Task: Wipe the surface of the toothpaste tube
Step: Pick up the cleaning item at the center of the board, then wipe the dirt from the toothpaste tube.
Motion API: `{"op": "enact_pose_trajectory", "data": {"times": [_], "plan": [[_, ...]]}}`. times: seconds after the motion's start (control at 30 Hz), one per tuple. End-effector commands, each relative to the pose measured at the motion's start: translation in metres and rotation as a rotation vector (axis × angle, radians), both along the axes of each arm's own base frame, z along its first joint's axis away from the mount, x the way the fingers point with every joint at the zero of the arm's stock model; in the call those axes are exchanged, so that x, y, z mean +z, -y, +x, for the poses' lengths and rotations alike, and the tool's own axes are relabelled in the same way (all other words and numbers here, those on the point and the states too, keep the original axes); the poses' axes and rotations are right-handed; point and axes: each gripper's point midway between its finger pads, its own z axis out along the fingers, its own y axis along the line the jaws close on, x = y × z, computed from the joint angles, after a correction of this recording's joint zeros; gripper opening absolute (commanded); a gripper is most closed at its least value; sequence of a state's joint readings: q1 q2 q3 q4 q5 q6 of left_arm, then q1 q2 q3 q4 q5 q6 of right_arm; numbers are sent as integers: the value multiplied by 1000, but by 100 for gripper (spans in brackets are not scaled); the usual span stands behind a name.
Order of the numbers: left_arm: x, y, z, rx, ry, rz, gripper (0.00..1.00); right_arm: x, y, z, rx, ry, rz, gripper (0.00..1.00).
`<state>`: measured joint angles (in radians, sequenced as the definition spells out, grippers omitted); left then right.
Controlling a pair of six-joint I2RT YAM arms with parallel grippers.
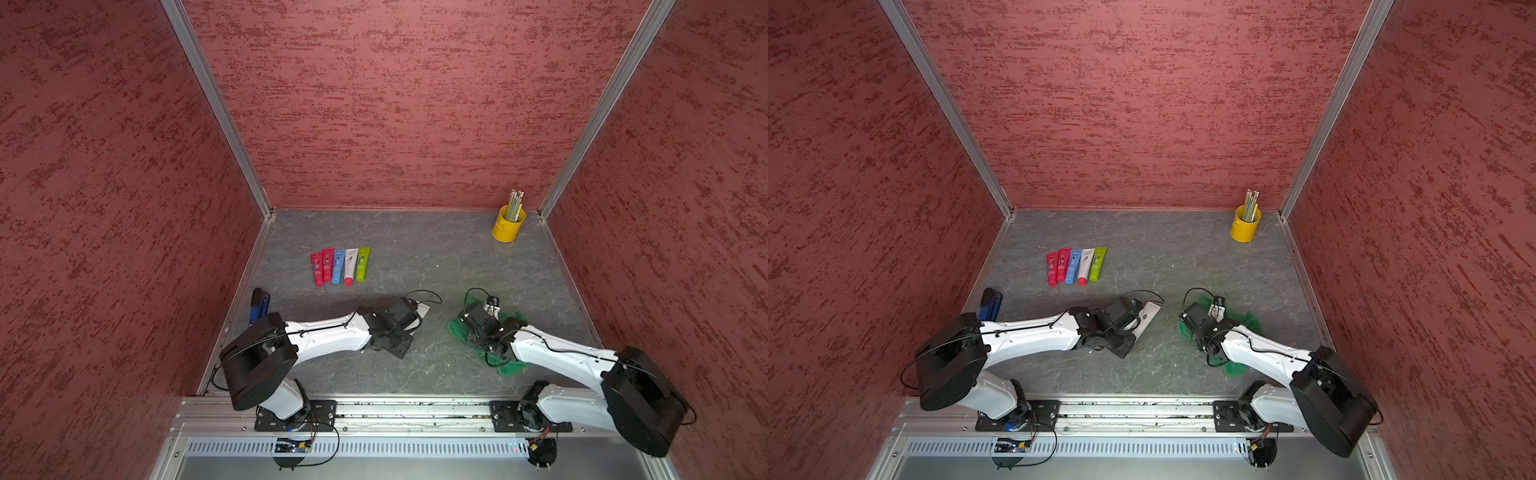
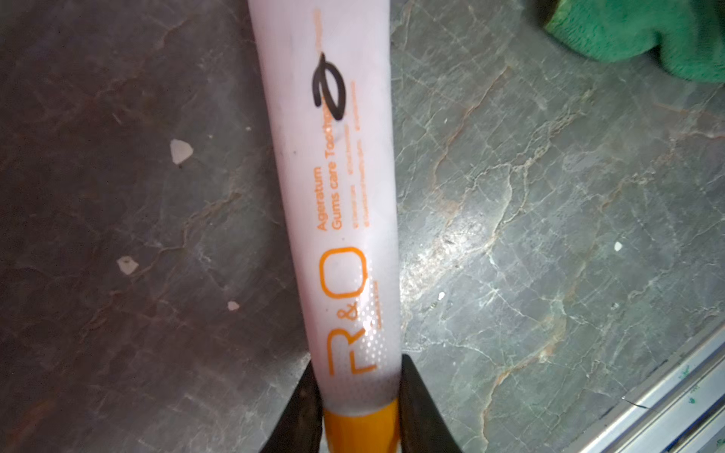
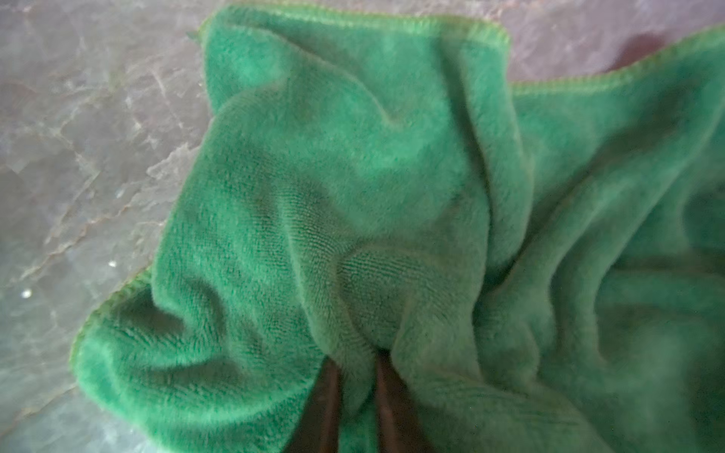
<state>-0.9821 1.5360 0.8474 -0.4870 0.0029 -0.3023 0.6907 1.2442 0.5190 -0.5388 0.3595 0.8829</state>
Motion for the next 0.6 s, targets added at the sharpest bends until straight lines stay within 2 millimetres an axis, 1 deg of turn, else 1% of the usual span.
{"op": "enact_pose_trajectory", "data": {"times": [0.0,0.07,0.13,0.23,0.33,0.4,0.43,0.47,0.53,0.57], "plan": [[10,10,3,-20,18,-64,21,21,-22,22,50,94,67,0],[9,10,3,-27,13,-64,21,50,-37,36,100,177,122,0],[9,12,3,-39,10,-67,21,86,-54,51,165,267,184,0],[9,15,0,-62,-8,-88,22,139,-73,71,246,378,231,0],[9,16,2,-64,-13,-88,23,175,-96,89,335,444,261,0],[9,15,4,-58,-12,-79,28,183,-113,100,384,462,286,0],[7,14,4,-52,-12,-70,34,182,-122,103,412,460,304,0],[6,13,5,-48,-11,-61,42,177,-130,105,432,452,321,0],[4,11,6,-39,-12,-42,62,160,-142,108,461,429,352,0],[2,9,6,-36,-12,-32,68,150,-145,108,464,415,362,0]]}}
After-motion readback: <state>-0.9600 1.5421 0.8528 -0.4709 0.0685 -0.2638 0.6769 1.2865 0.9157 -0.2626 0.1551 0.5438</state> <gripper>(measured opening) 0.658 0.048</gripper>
